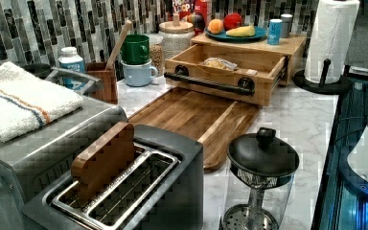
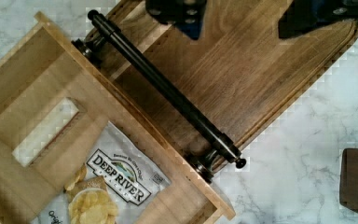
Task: Close the drawer.
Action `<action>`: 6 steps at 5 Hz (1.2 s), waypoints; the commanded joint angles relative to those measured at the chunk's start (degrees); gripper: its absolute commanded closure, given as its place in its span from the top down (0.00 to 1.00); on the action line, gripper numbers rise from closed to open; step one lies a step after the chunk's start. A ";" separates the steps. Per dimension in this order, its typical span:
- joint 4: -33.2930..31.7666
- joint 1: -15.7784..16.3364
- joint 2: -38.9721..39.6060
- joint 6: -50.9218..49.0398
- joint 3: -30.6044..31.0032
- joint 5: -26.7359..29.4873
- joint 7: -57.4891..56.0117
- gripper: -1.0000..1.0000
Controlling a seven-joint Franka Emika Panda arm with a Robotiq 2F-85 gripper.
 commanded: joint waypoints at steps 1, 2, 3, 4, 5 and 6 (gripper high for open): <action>-0.01 0.07 0.03 0.08 -0.11 -0.04 -0.72 0.00; -3.08 0.26 -1.04 3.09 0.78 -1.80 -7.44 1.00; -7.16 0.48 -3.19 4.93 2.26 -4.38 -16.06 1.00; -14.34 1.39 -6.39 10.87 3.42 -7.80 -24.32 1.00; -18.74 2.22 -7.66 15.22 4.08 -8.40 -29.76 1.00; -18.55 2.16 -6.39 12.71 4.60 -5.93 -34.50 0.00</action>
